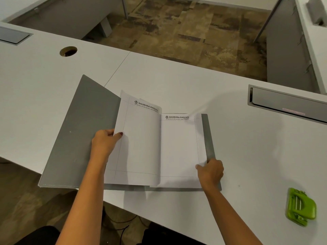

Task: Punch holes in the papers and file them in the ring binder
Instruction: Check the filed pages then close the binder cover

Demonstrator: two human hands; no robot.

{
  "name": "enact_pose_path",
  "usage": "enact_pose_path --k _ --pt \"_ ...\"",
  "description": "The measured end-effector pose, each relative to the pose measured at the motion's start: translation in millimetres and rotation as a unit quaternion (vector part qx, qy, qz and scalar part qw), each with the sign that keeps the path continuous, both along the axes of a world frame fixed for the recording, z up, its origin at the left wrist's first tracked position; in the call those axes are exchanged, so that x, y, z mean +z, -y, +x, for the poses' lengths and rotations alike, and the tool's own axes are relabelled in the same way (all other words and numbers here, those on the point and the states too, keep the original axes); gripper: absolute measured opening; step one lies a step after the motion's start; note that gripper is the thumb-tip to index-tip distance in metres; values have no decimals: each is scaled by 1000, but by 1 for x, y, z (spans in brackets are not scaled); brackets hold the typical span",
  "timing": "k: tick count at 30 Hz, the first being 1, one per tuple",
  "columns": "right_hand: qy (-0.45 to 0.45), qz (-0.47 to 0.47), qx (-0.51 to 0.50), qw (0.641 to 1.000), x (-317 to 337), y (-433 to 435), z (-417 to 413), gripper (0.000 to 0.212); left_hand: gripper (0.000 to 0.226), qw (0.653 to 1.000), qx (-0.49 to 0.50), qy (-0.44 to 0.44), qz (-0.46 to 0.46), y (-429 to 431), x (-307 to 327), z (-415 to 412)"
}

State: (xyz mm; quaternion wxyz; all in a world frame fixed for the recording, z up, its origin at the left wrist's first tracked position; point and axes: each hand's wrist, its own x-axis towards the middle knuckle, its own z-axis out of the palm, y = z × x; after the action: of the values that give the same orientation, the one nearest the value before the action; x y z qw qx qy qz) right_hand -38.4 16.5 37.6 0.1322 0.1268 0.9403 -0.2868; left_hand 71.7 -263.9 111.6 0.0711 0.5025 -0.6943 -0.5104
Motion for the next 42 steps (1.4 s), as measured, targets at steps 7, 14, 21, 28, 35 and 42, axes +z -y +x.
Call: enact_pose_path --k 7,14,21,28,35,42 --pt "-68 -13 5 998 16 -8 2 18 10 1000 -5 -4 -6 -4 0 -1" --pt "-96 -9 13 995 24 -17 4 11 23 1000 -8 -8 -14 -10 6 -1" --pt "-118 -88 7 989 43 -17 4 9 22 1000 -10 -10 -23 -13 8 1" --pt "-4 -178 -41 983 54 -24 -4 27 23 999 -9 -6 -37 -18 14 1" --pt "70 -262 -72 960 55 -27 -4 31 27 998 -18 -9 -60 -30 15 -3" --pt "109 -352 -25 929 70 -11 6 24 50 985 -56 -62 -150 -61 25 -8"
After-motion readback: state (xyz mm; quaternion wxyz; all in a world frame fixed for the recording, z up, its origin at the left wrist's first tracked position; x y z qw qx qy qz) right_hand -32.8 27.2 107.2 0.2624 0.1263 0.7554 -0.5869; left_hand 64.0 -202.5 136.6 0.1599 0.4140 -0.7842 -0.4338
